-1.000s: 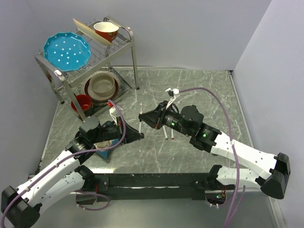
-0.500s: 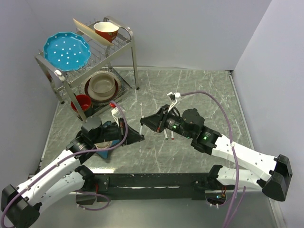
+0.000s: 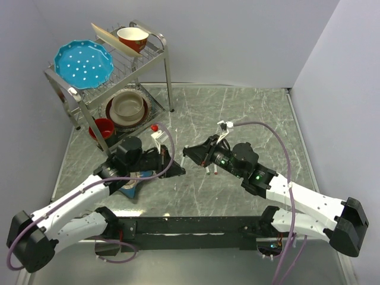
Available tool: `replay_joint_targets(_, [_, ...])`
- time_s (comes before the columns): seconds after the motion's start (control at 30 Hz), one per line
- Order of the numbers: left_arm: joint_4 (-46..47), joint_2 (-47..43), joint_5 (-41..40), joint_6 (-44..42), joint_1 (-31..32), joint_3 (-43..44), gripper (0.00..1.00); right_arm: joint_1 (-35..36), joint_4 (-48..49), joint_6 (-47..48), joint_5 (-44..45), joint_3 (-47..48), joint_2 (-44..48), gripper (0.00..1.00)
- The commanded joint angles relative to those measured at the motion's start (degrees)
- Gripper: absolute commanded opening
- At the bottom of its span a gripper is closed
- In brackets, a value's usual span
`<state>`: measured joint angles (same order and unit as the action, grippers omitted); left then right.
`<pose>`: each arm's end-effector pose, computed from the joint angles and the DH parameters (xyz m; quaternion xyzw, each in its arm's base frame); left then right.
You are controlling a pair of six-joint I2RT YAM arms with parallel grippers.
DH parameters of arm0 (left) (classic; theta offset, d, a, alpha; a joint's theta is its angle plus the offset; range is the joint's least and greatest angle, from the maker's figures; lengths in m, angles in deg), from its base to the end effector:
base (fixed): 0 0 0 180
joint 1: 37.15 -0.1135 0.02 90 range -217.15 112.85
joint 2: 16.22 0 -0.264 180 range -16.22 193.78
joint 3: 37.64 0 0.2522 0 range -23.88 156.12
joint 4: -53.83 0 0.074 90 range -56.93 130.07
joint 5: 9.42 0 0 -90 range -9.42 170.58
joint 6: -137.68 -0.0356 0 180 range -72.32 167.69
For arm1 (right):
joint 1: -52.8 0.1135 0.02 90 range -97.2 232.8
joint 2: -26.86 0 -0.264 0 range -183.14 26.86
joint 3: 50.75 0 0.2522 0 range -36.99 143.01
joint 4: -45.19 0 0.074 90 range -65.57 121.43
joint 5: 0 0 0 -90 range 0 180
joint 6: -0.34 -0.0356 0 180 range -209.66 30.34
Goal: Insert the pens into the pen caps
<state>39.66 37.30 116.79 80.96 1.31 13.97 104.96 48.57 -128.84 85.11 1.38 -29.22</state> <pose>0.1543 -0.1494 0.2889 0.2210 0.7503 -0.5361 0.3176 0.1410 0.1865 0.3141 -0.1101 0.7020 0.5240 0.4695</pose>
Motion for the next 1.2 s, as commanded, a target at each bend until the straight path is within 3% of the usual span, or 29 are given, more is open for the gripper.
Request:
replay_joint_targets(0.0, [13.0, 3.0, -14.4, 0.2, -2.1, 7.3, 0.01, 2.5, -5.9, -1.4, -11.5, -5.4, 1.7, 0.00])
replay_joint_targets(0.2, [15.4, 9.7, -14.2, 1.8, -2.2, 9.9, 0.01, 2.7, -1.6, -5.4, -12.3, -9.8, 1.4, 0.00])
replay_joint_targets(0.5, [17.4, 13.9, -18.4, 1.7, -2.9, 11.7, 0.01, 3.7, -0.2, -7.1, -13.6, -13.7, 2.0, 0.00])
replay_joint_targets(0.73, [18.1, 15.8, -21.3, 0.5, -3.3, 11.8, 0.01, 5.7, 6.7, -14.0, -16.3, -14.9, 0.4, 0.00])
replay_joint_targets(0.87, [17.5, 15.7, -22.7, -0.1, -3.3, 12.3, 0.01, 6.0, 2.7, -14.4, -11.7, -13.7, 0.5, 0.00])
replay_joint_targets(1.03, [8.3, 16.9, -18.5, -2.0, -3.2, 16.6, 0.01, 3.2, -4.5, -15.6, -4.3, -10.5, 3.8, 0.00])
replay_joint_targets(1.17, [4.8, 15.6, -16.4, -1.4, -3.2, 15.6, 0.01, -0.5, -6.3, -15.8, -1.8, -8.1, 8.0, 0.17])
